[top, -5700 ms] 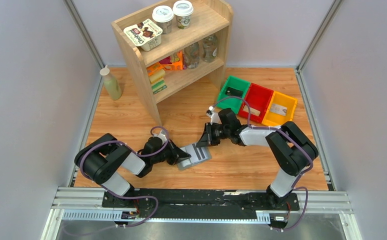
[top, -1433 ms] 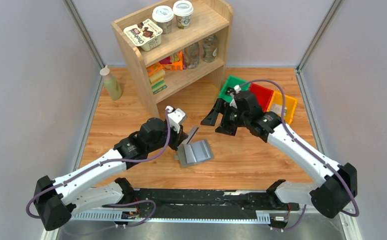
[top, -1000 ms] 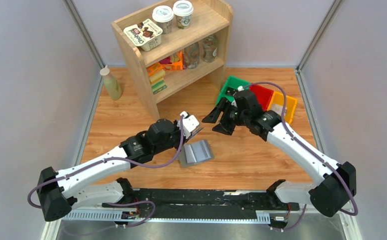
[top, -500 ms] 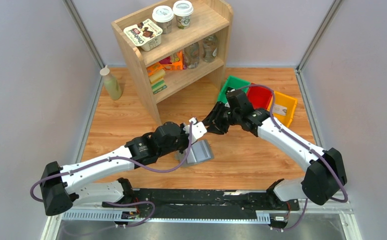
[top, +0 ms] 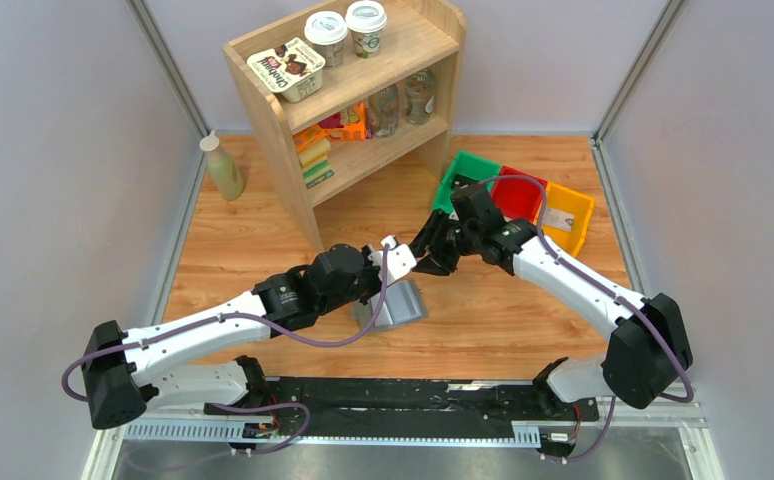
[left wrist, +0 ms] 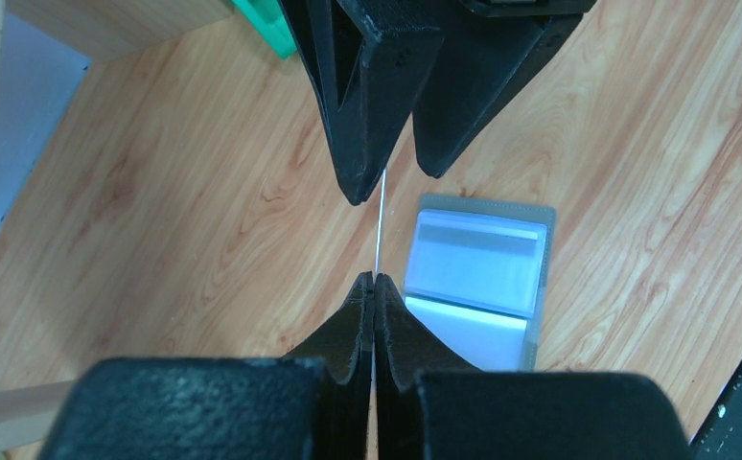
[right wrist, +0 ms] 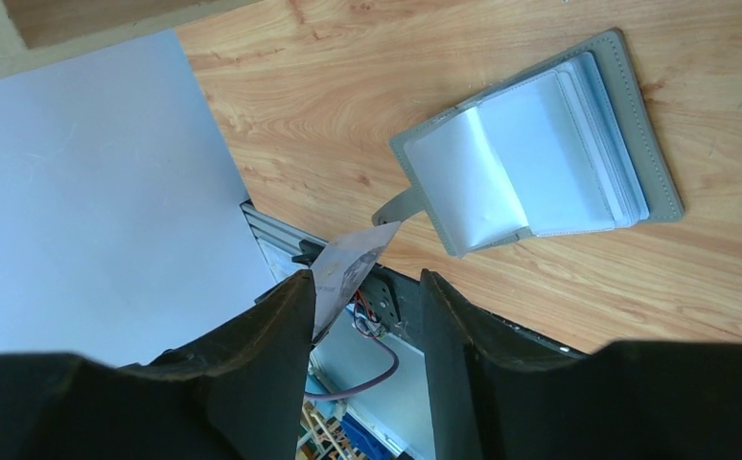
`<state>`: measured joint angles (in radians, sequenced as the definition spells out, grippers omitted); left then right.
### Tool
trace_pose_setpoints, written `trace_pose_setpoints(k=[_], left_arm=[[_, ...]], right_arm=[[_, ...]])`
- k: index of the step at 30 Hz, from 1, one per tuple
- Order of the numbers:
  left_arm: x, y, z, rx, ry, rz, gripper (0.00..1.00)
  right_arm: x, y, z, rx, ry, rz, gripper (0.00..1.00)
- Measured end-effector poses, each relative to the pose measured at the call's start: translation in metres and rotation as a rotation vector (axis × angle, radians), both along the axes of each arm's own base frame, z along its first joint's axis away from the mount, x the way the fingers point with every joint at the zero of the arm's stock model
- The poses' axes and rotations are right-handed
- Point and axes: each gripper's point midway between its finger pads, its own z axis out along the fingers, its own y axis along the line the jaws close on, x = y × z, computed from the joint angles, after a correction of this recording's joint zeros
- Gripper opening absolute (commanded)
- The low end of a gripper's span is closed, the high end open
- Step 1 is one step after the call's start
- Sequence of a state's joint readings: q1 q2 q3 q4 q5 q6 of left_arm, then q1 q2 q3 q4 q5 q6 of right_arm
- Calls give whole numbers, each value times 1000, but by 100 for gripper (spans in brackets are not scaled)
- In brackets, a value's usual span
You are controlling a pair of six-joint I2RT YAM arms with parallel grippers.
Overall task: Take the credit cards out of the card holder
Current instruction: Place the credit card in the storage box.
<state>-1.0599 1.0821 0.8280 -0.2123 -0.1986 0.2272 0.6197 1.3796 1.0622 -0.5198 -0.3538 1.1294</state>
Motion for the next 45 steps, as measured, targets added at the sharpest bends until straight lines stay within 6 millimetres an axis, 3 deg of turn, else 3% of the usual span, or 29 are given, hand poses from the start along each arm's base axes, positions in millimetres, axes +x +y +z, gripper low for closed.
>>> trace_pose_setpoints(k=[9,12,15,17,19,21,27,29,34,41,45], left_arm=[[-3,-2,0,0,-1,-9,0],[-4,-4,1,-3,-2,-15,0],[-6,-6,2,-10,-4,-23,0],[-8,-7,2,-10,-1,-32,0],[-10,-8,0,-5,4,-39,7],[-11,-8,0,-6,8,-38,25],[-10,-6,1,-42,37,13,58],[-9,-4,3,-69,56,49,68],[-2,6,7,-172,143,161,77],[26,35,4,-353,333,389,90],[29,42,-8,-430,443,477,93]], right_arm=[[-4,3,-5,28,32,-5,33],[-4,6,-4,53,38,-7,20],[-4,7,-4,66,45,-10,0],[-3,8,-3,76,46,-19,0],[-1,10,-1,86,40,-21,0],[0,11,0,94,32,-19,0],[0,3,-5,99,-27,-20,0],[1,-6,-7,88,-71,-29,0],[14,-43,-4,65,-241,-103,0],[40,-126,9,-42,-495,-319,0],[55,-184,20,-200,-642,-520,0]])
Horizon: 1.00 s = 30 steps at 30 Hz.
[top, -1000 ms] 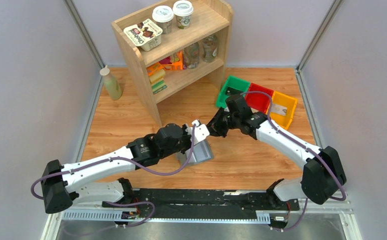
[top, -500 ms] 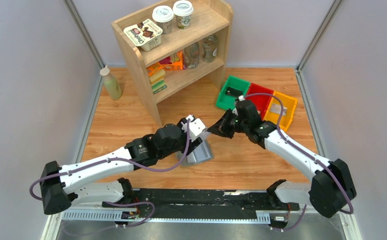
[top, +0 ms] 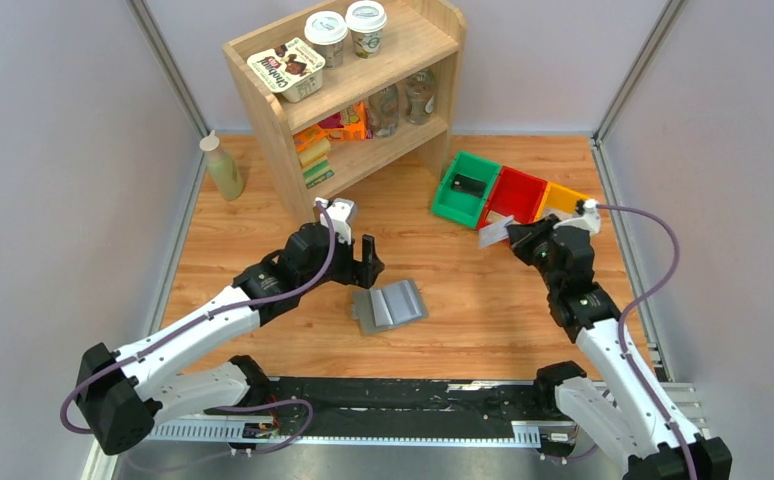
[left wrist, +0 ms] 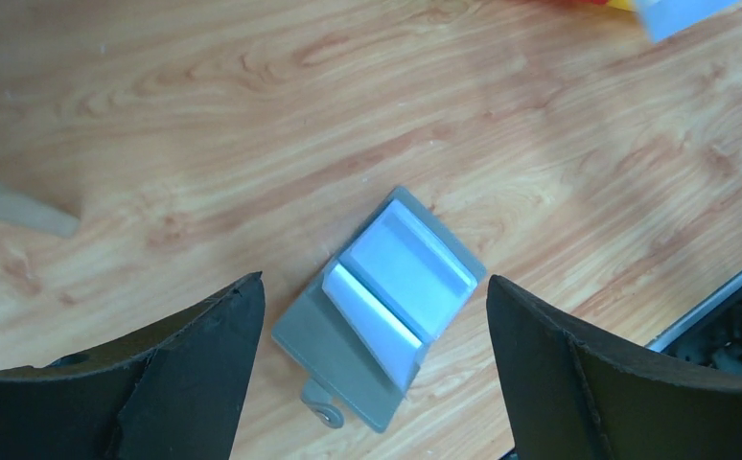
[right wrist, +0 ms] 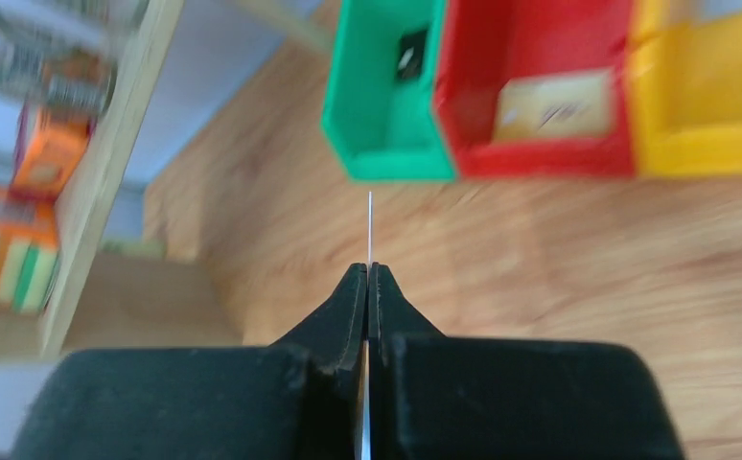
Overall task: Take the credit cards out of the card holder
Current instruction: Place the credit card in the storage box.
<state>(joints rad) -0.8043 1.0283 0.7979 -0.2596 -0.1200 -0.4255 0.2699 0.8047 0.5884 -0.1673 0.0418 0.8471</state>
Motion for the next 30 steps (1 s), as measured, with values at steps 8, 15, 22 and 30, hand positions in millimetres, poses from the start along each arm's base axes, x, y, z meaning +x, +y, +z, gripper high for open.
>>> trace_pose_setpoints(k=[8,15,22,30], left_arm=[[-7,10,-24,-64,132,78,93],[-9,9,-20,-93,140,85,92],[-10,11,-19,-105,144,94,92],[-15,18,-19,-114,148,114,92]], right_arm=[[19,-120,1,-239,-36,-461,0],[42,-189,-33,-302,61,-663,0],[77,-205,-64,-312,115,-666,0],[110,-197,-81,-278,90,-599,3]])
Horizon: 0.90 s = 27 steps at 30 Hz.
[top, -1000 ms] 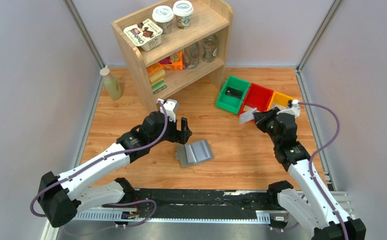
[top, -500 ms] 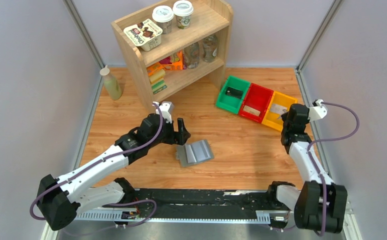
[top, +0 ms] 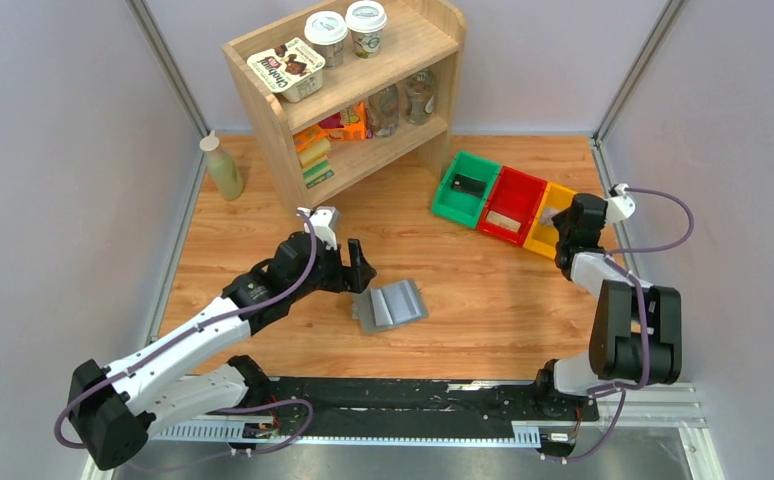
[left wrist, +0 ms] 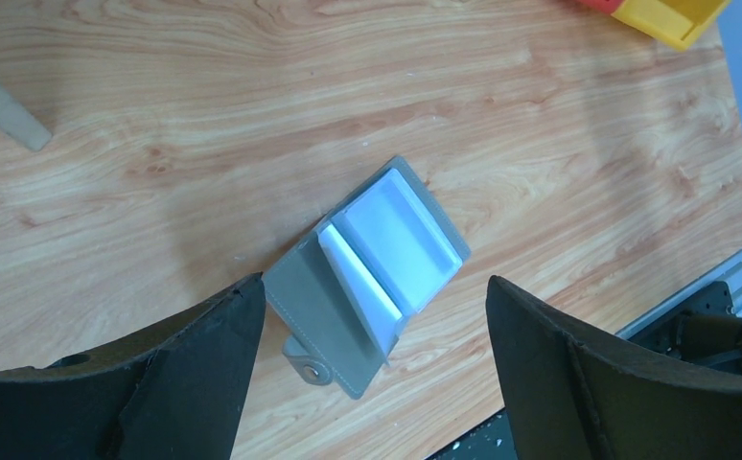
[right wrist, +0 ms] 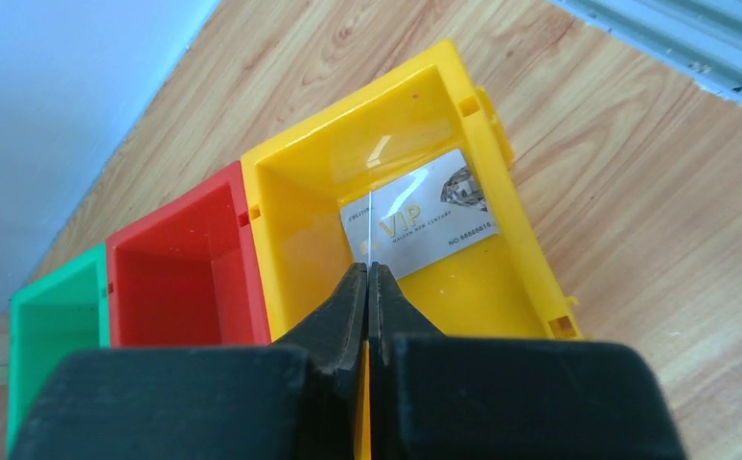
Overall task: Take the credit cards out of the card holder
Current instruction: Place the credit card in the storage box.
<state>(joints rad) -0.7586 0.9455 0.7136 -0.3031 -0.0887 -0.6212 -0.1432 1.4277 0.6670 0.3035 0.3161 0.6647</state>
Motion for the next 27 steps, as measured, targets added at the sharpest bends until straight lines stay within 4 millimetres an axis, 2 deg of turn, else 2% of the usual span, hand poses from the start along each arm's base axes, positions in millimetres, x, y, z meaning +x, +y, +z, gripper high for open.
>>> trace_pose_setpoints(k=[7,14,21,23,27], left_arm=[[-4,8,-1,2,4,22,91],[-7,11,-2,-5,13,37,90],[-9,11,-5,-6,25,35,89],[-9,10,-6,-9,32,32,88],[-11,5,-13,-2,65,15,85]], right_arm=[[11,8,-33,47,44,37,16],[11,12,-35,78,46,44,54],[-6,12,-17,74,71,36,80],[-12,13,-7,69,91,37,90],[-21,18,18,55,113,56,99]])
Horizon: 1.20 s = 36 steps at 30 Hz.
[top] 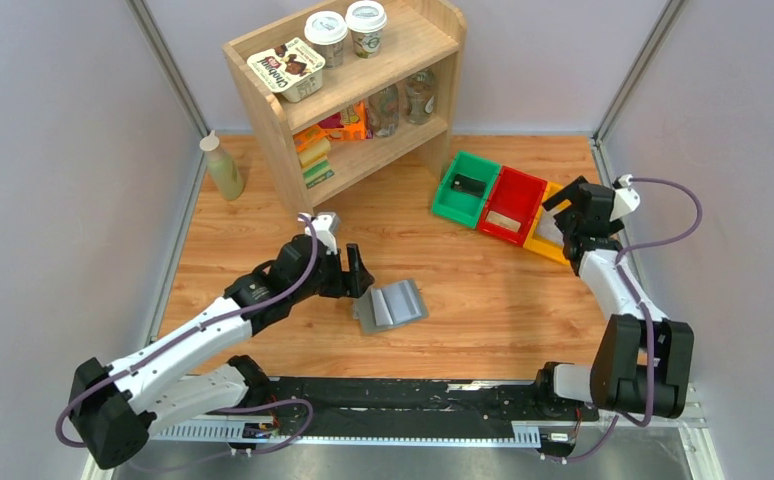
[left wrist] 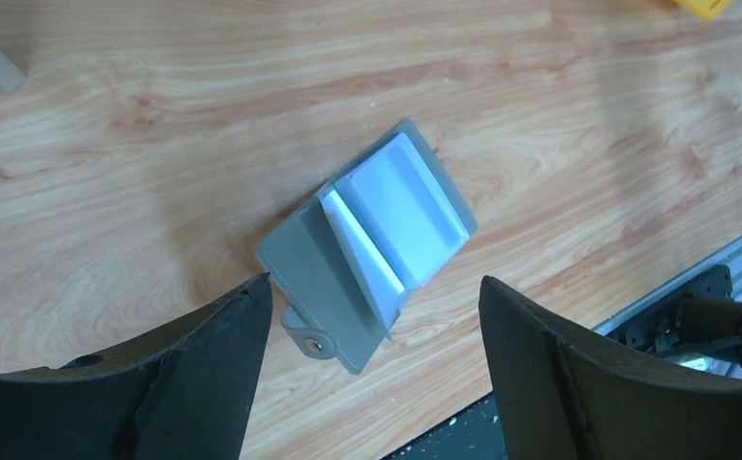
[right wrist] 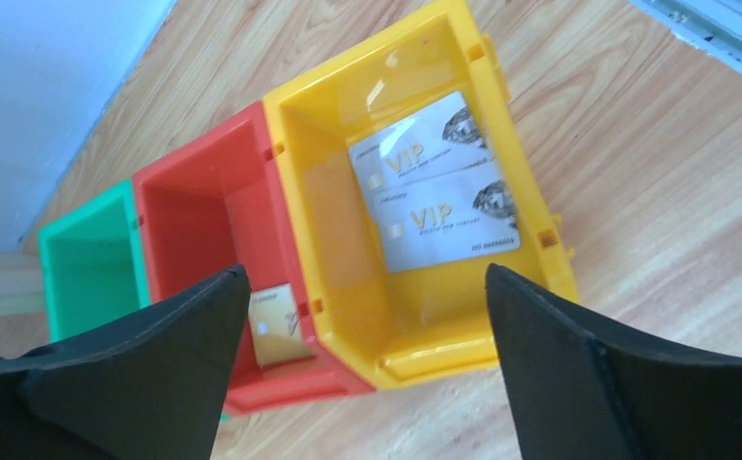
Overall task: Take the credit cards out of the card holder
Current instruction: Place the credit card in the storage box, then remove the credit card from the card holder.
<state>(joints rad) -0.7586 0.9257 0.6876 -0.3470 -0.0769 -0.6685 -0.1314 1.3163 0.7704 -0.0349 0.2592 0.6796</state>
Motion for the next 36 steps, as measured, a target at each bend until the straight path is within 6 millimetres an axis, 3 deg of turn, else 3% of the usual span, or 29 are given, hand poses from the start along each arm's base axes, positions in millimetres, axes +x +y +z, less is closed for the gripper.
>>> trace_pose_setpoints(k=[2,5,7,14,18,20,22,25,30,36], left_arm=[[-1,-5,-6,9,28,-18,83],[1,-19,-12,18,84,-61,81],[3,-31,-12,11,117,-91,72],[15,-74,-11,-11,209,-180,68],[11,-75,-32,17,277,-180,58],[6,-72,-45,36,310,-172,45],[1,-66,-59,53,341,-157,43],[-11,-53,-87,92,398,-131,42],[-27,-31,-126,152,478,-62,39],[-27,-28,-134,121,484,-3,36]], right_arm=[[-4,10,10,-2,15,32,100],[-12,41,18,-3,43,127,97],[-20,73,17,2,70,225,93],[-67,201,14,89,105,668,75],[-104,258,-1,155,156,875,68],[-121,283,-10,180,186,962,67],[-135,302,-18,190,217,1032,66],[-151,326,-32,198,261,1113,63],[-161,338,-56,185,334,1153,62],[-172,349,-73,153,393,1207,58]])
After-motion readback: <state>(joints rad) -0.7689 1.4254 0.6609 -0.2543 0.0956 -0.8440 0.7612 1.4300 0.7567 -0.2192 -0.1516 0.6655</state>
